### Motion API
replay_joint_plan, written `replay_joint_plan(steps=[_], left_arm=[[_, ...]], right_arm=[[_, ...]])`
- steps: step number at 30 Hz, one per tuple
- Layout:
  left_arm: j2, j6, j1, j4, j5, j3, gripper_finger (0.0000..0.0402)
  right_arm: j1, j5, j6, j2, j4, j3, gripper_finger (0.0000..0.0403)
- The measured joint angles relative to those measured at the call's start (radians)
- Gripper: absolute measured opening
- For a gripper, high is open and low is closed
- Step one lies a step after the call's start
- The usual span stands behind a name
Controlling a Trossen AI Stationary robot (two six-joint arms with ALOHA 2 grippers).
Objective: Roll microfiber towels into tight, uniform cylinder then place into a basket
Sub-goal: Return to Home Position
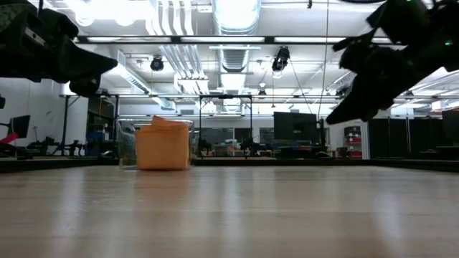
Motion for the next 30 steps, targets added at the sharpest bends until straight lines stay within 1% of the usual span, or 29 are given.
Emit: replay_joint_plan(steps=[3, 6, 11, 14, 21, 24, 25, 30], left_arm=[[-0.027, 0.006, 0.0, 0.003, 0.004, 0.0, 0.0], [-0.049, 0.014, 0.0, -0.036, 0.009, -0.001, 0.0], [-0.057, 0.013, 0.0, -0.083, -0.006, -0.001, 0.0], [-0.051, 0.007, 0.0, -0.082, -0.006, -0.002, 0.0], [-0.038, 0.006, 0.0, -0.082, -0.008, -0.002, 0.0], [-0.029, 0.006, 0.0, -0.081, -0.008, -0.002, 0.0], [-0.028, 0.006, 0.0, -0.082, -0.009, -0.002, 0.0], [-0.021, 0.006, 0.0, -0.08, -0.009, -0.003, 0.0]], right_arm=[[0.002, 0.001, 0.003, -0.128, -0.001, -0.053, 0.0009], [-0.001, 0.0, -0.02, -0.287, 0.017, -0.112, 0.0009], [-0.001, -0.053, -0.079, -0.542, 0.045, -0.195, 0.0009], [-0.001, -0.063, -0.131, -0.673, 0.041, -0.231, 0.0009], [-0.001, -0.089, -0.181, -0.955, -0.013, -0.295, 0.0009], [-0.001, -0.087, -0.199, -1.072, -0.101, -0.319, 0.0009], [-0.001, -0.086, -0.206, -1.102, -0.134, -0.318, 0.0009], [-0.001, -0.118, -0.296, -1.085, -0.14, -0.317, 0.0009]])
